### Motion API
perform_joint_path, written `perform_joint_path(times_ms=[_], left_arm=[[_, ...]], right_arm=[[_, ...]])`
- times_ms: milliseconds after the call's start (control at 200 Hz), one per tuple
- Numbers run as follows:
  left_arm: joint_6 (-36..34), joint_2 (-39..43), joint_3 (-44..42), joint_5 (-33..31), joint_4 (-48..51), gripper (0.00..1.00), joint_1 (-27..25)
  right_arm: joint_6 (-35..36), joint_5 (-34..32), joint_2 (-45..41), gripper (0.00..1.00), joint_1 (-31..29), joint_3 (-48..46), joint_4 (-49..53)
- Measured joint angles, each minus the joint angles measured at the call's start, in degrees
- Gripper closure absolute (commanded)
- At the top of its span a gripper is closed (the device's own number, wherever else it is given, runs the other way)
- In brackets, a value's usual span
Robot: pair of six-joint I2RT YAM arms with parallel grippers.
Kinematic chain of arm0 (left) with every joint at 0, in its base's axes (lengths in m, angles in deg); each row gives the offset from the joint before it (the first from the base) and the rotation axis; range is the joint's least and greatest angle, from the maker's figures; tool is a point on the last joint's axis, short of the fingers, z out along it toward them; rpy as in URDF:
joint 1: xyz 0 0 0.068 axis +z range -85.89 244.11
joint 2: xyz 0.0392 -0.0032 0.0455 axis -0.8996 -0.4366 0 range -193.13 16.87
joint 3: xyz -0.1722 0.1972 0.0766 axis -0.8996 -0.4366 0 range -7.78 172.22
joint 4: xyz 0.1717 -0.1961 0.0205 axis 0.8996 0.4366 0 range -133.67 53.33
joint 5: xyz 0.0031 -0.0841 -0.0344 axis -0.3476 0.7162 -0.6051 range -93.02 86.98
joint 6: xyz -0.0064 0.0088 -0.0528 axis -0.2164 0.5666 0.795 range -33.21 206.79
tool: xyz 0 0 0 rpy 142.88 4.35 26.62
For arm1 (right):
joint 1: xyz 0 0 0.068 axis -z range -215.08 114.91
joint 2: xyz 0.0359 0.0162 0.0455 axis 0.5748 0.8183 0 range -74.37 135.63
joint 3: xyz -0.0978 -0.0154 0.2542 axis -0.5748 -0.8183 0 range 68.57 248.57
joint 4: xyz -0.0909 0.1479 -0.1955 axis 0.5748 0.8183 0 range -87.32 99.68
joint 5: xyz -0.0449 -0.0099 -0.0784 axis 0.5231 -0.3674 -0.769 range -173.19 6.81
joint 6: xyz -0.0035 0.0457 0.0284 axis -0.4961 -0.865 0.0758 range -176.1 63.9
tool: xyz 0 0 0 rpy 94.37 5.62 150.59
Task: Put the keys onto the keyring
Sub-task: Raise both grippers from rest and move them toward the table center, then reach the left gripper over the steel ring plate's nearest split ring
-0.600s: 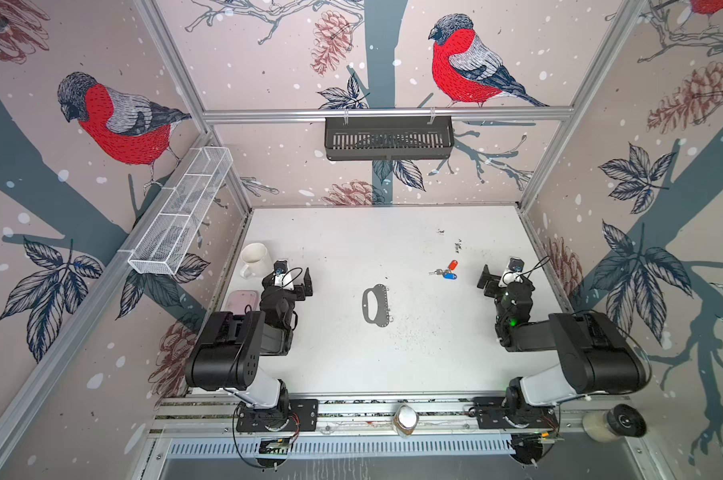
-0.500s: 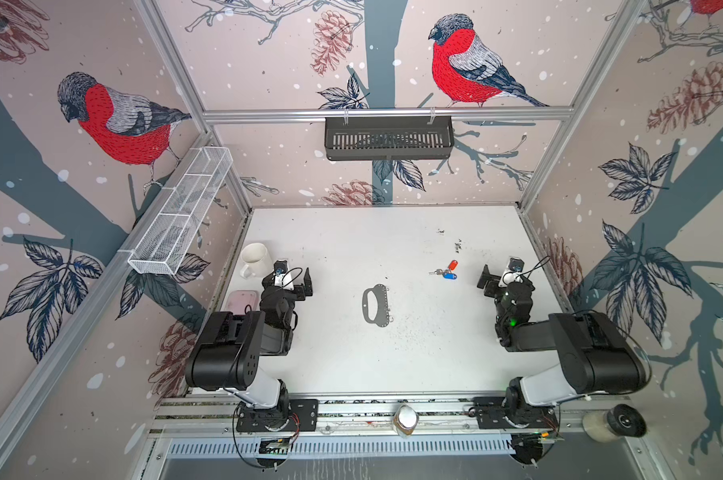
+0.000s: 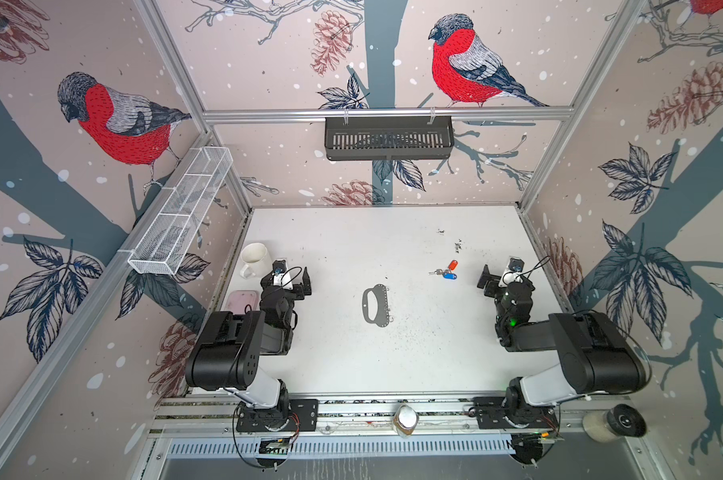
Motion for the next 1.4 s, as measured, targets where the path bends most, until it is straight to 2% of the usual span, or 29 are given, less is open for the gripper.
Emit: perform_joint_path(times_ms=[330, 540, 770, 936, 1101, 1226, 1401], left_arm=[[0.0, 0.0, 0.0, -0.1, 0.0, 0.02, 0.0], [0.0, 0.6, 0.0, -0.3, 0.4, 0.02, -0.1], [0.3, 15.9, 4.0, -6.0, 11.1, 0.02, -3.3], [6.6, 26.1, 13.7, -2.8, 26.0, 0.02, -4.3], [11.3, 30.0, 20.3, 1.5, 40.5, 0.02, -11.5], [13.7, 32.9, 20.2, 2.4, 49.8, 0.02, -19.9], [15.8, 36.6, 19.0, 1.2, 59.1, 0.03, -30.9]], right_arm=[[0.0, -0.7, -0.3, 0.00, -0.1, 0.0, 0.2], [-0.9, -5.7, -8.3, 0.00, -0.2, 5.1, 8.4], [-3.7, -8.8, -21.5, 0.01, -3.0, 13.0, 25.1], [-4.7, -12.1, -26.3, 0.00, -10.1, 19.9, 38.1], [-6.9, -11.4, -29.6, 0.00, -13.9, 21.2, 46.6], [-9.3, -5.6, -31.0, 0.01, -15.3, 18.0, 48.7], [-9.1, 1.4, -31.0, 0.03, -16.6, 16.6, 51.3]])
